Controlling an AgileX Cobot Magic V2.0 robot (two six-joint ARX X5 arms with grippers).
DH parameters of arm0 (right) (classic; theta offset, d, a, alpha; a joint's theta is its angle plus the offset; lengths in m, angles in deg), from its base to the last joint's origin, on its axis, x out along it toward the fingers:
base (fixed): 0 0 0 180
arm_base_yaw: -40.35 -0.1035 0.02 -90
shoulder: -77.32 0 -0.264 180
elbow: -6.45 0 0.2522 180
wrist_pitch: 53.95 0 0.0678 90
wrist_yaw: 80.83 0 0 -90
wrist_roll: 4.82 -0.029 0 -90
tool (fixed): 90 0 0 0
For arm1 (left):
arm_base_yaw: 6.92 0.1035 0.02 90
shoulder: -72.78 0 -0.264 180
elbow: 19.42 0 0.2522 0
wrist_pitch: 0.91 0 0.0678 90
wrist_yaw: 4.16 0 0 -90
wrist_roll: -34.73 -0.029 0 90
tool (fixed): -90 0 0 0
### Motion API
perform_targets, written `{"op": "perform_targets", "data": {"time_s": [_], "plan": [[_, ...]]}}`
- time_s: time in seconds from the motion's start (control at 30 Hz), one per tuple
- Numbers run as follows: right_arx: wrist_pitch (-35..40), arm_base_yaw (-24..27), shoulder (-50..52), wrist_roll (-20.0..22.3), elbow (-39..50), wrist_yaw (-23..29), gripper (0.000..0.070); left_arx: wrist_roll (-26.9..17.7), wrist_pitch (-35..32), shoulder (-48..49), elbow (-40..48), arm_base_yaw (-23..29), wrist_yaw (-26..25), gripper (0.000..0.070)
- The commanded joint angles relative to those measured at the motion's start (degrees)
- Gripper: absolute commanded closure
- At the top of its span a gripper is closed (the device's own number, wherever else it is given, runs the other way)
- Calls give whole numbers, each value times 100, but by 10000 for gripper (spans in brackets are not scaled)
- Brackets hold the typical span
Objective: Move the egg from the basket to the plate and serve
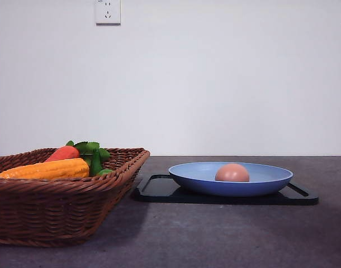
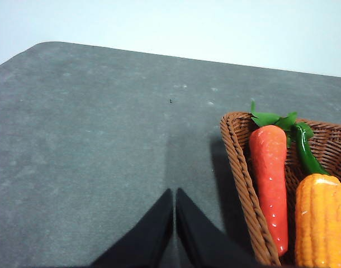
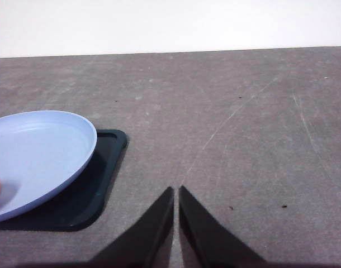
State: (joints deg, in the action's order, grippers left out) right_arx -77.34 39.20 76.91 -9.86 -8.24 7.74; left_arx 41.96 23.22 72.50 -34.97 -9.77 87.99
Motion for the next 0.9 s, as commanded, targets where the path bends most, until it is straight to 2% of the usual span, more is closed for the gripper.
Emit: {"op": "perform_targets", "data": {"time_s": [0.0, 0.87], "plan": [[59, -17, 20, -94, 17, 18, 700, 35, 28, 11, 160, 4, -22, 700], [59, -17, 20, -94, 17, 18, 700, 35, 28, 11, 160, 4, -22, 700]]}}
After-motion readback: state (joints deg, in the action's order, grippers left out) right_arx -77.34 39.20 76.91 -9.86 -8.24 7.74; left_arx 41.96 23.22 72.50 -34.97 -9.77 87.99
